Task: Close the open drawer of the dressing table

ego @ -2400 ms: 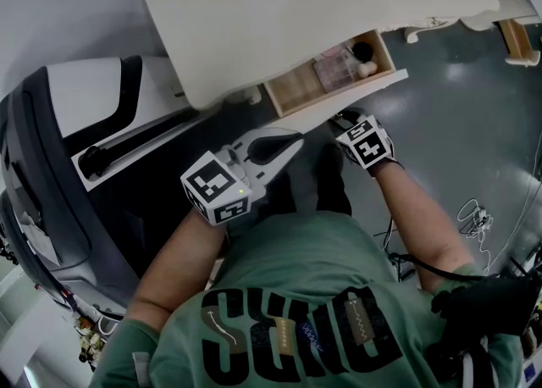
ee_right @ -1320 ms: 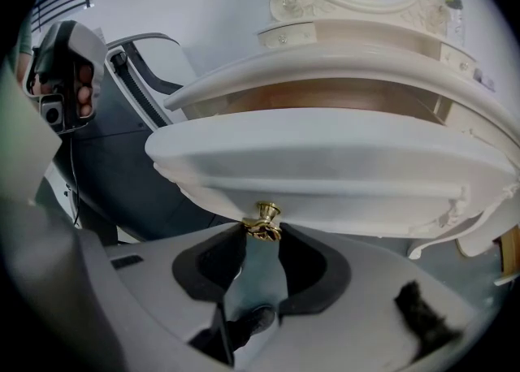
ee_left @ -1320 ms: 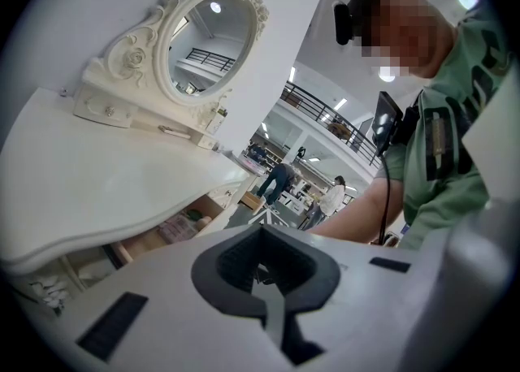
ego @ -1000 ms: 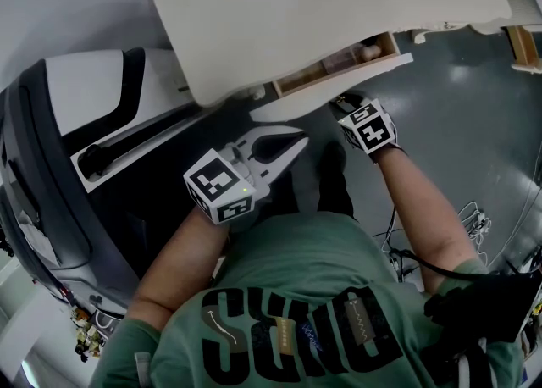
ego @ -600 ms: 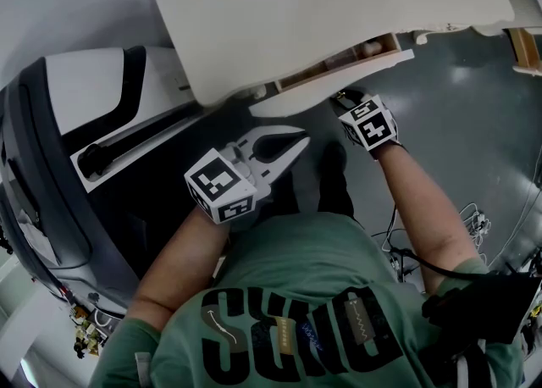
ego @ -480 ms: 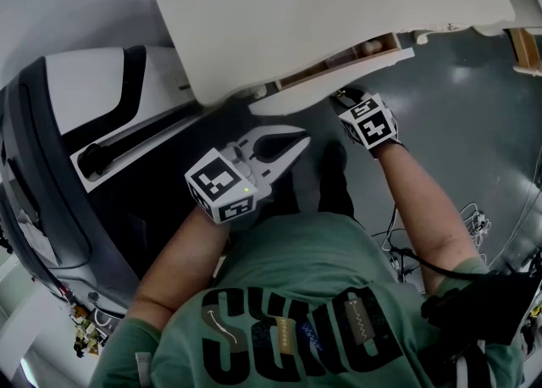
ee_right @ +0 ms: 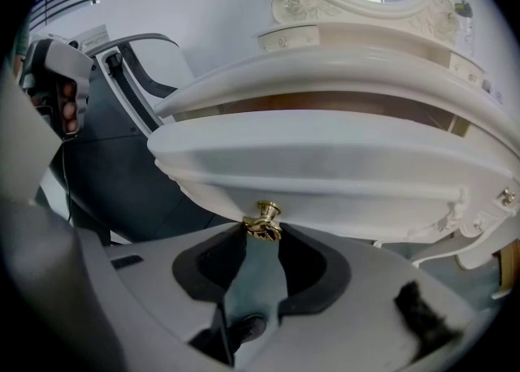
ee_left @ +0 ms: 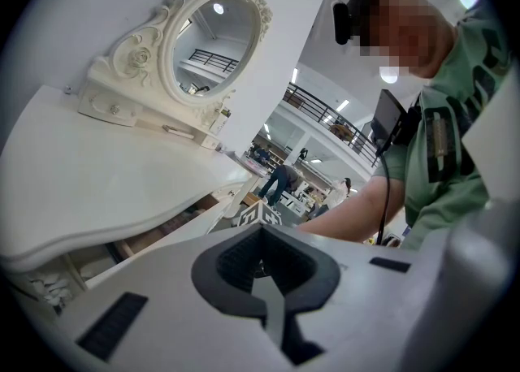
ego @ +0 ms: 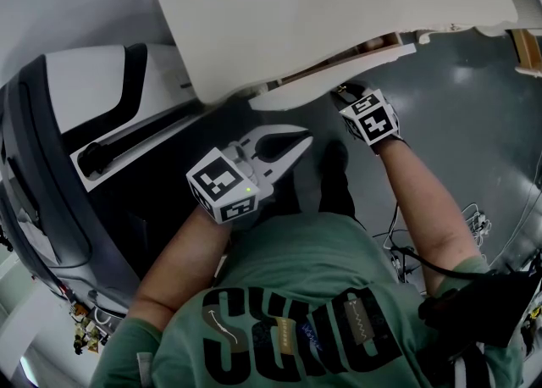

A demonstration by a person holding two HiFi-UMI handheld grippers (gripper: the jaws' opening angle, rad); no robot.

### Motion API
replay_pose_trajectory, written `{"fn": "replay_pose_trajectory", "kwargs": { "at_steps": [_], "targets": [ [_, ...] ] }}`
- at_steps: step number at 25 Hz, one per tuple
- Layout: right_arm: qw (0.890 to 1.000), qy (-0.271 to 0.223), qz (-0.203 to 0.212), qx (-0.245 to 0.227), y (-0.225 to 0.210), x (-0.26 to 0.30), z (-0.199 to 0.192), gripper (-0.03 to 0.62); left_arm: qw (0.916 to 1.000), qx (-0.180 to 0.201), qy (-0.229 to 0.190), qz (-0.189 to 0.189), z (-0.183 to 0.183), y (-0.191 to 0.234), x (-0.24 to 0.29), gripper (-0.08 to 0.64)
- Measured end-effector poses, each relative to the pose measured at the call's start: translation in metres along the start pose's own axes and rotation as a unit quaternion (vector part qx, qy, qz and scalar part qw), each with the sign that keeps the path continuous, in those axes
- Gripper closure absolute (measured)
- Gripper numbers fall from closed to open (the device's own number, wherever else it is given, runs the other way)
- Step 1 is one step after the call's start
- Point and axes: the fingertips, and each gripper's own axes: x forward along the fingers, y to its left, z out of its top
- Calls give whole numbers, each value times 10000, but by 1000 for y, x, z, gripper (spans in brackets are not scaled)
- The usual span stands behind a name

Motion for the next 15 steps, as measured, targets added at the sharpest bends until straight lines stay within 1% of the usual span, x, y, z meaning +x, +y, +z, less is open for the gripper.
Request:
{"fn": "replay_pose_trajectory", "kwargs": {
  "at_steps": [15],
  "targets": [
    [10000,-21,-31,-61,-7,6,14,465,10000,-30,-58,17,2,2,-2,552]
  ]
}}
